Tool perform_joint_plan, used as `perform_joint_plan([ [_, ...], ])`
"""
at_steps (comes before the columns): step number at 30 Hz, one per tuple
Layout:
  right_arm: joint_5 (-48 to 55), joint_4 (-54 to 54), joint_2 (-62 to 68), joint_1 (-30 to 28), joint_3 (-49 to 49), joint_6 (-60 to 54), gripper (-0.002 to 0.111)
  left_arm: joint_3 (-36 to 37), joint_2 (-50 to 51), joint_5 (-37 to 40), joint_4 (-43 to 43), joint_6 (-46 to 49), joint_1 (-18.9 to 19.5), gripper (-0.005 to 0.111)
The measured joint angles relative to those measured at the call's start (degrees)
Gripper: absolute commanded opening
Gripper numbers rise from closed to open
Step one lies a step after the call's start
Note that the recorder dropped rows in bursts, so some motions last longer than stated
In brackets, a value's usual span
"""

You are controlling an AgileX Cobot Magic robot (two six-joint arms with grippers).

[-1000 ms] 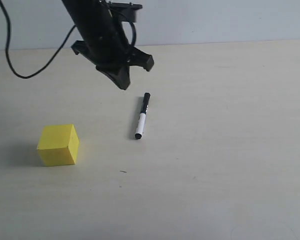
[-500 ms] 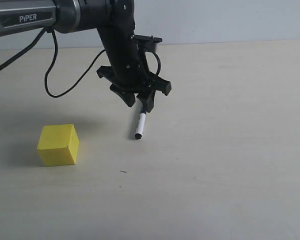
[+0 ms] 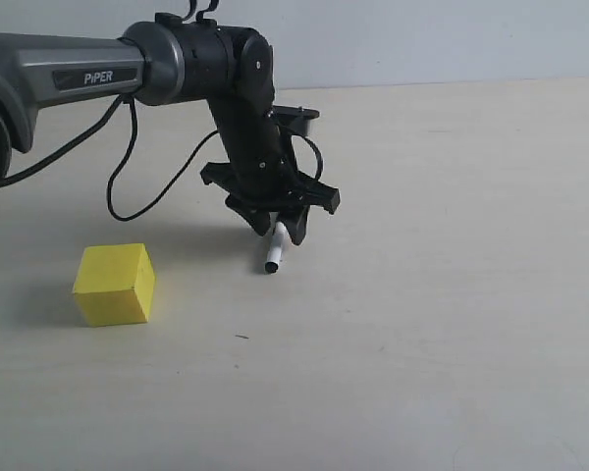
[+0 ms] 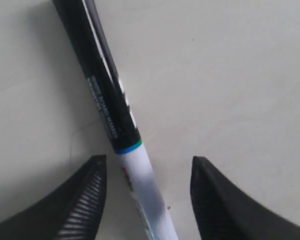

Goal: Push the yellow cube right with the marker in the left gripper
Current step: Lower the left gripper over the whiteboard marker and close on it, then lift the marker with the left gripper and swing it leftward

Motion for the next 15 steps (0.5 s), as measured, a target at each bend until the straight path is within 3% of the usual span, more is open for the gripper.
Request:
perform_joint_plan([
  [3, 0.0, 0.0, 0.0, 0.0, 0.0, 0.0, 0.000, -0.1, 0.9, -0.4, 0.0, -0.3, 0.0, 0.045],
  [6, 0.0, 0.0, 0.0, 0.0, 0.0, 0.0, 0.000, -0.3, 1.1, -1.1, 0.0, -0.6, 0.0, 0.032],
  [10, 0.0, 0.0, 0.0, 0.0, 0.0, 0.0, 0.000, -0.3, 1.2, -1.4, 0.0, -0.6, 0.0, 0.002],
  [15, 0.0, 0.0, 0.0, 0.0, 0.0, 0.0, 0.000, -0.3, 1.2, -1.5, 0.0, -0.4, 0.0, 0.000],
])
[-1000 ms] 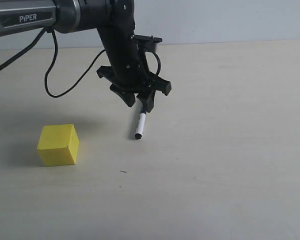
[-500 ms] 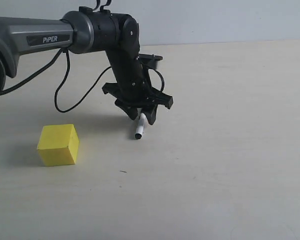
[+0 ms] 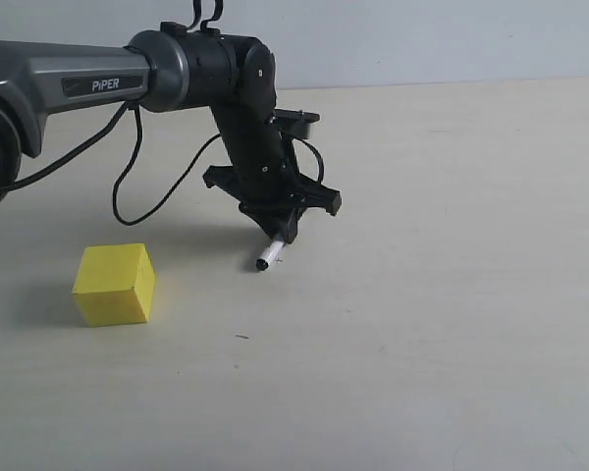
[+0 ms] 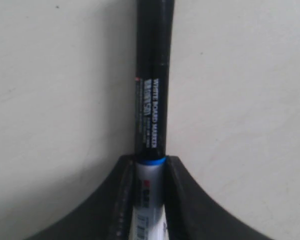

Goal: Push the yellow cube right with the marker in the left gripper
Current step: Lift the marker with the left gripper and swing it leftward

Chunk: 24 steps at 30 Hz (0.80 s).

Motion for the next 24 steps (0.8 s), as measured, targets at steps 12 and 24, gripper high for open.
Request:
perform_joint_plan([
  [12, 0.0, 0.0, 0.0, 0.0, 0.0, 0.0, 0.000, 0.1, -16.8, 8.0, 14.8, 4.3, 0.0, 0.000],
  [24, 0.0, 0.0, 0.0, 0.0, 0.0, 0.0, 0.000, 2.8, -38.0, 10.2, 25.0, 3.8, 11.6, 0.000],
])
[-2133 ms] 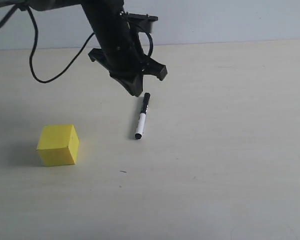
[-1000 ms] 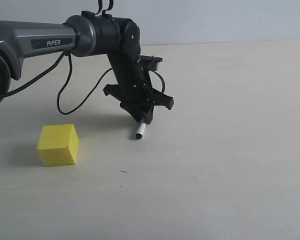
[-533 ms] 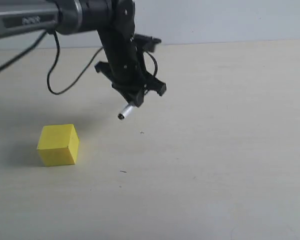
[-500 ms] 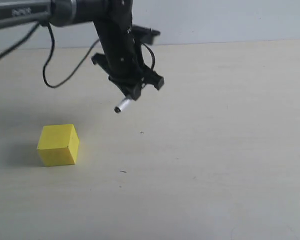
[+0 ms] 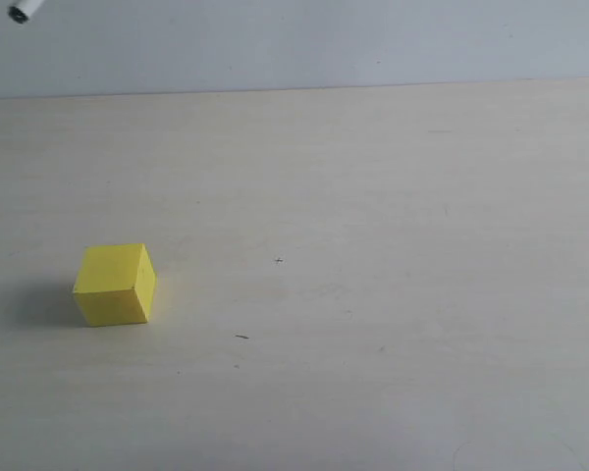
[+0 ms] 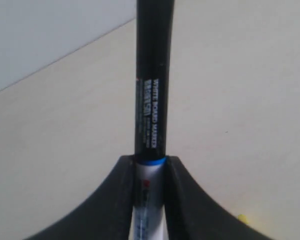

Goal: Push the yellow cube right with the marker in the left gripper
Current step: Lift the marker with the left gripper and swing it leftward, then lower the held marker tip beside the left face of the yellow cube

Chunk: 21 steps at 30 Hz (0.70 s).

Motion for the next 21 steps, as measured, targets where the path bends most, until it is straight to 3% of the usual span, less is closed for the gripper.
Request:
perform_joint_plan([
  [7, 0.0, 0.0, 0.0, 0.0, 0.0, 0.0, 0.000, 14.0, -6.9, 0.7, 0.2, 0.6, 9.0, 0.000],
  [11, 0.0, 0.0, 0.0, 0.0, 0.0, 0.0, 0.000, 22.4, -8.6, 0.9, -2.4, 6.4, 12.4, 0.000],
  [21, 0.0, 0.0, 0.0, 0.0, 0.0, 0.0, 0.000, 38.9, -8.8, 0.7, -7.3, 28.3, 13.0, 0.000],
])
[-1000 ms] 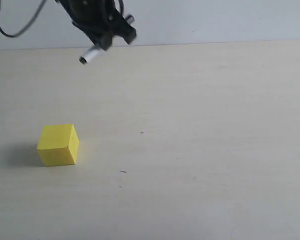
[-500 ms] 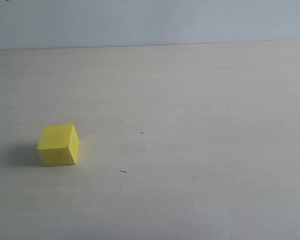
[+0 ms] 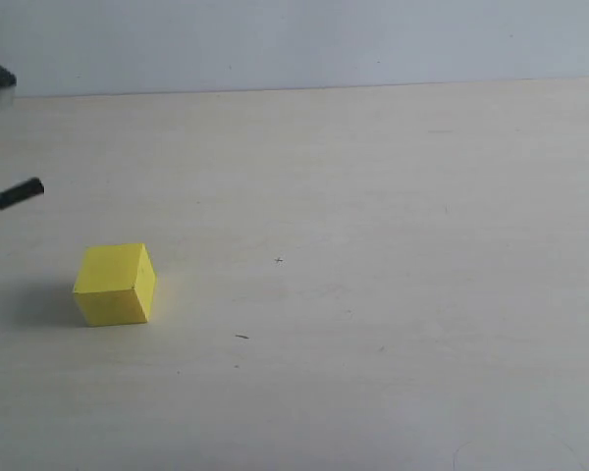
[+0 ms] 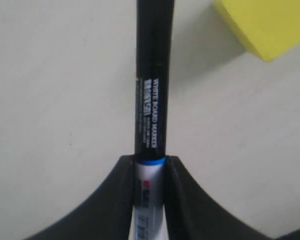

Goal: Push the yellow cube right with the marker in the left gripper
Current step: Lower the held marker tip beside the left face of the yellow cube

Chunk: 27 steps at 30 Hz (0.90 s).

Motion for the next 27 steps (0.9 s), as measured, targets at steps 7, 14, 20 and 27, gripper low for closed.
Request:
perform_joint_plan([
  [7, 0.0, 0.0, 0.0, 0.0, 0.0, 0.0, 0.000, 9.6, 1.2, -14.3, 5.2, 19.1, 0.0, 0.000],
  [14, 0.0, 0.0, 0.0, 0.0, 0.0, 0.0, 0.000, 14.0, 3.4, -28.4, 4.7, 43.6, 6.3, 0.000],
  [20, 0.0, 0.0, 0.0, 0.0, 0.0, 0.0, 0.000, 14.1, 6.6, -25.4, -3.4, 53.2, 11.1, 0.000],
  [27, 0.0, 0.0, 0.0, 0.0, 0.0, 0.0, 0.000, 14.1, 8.1, -28.3, -6.8, 54.9, 11.1, 0.000],
])
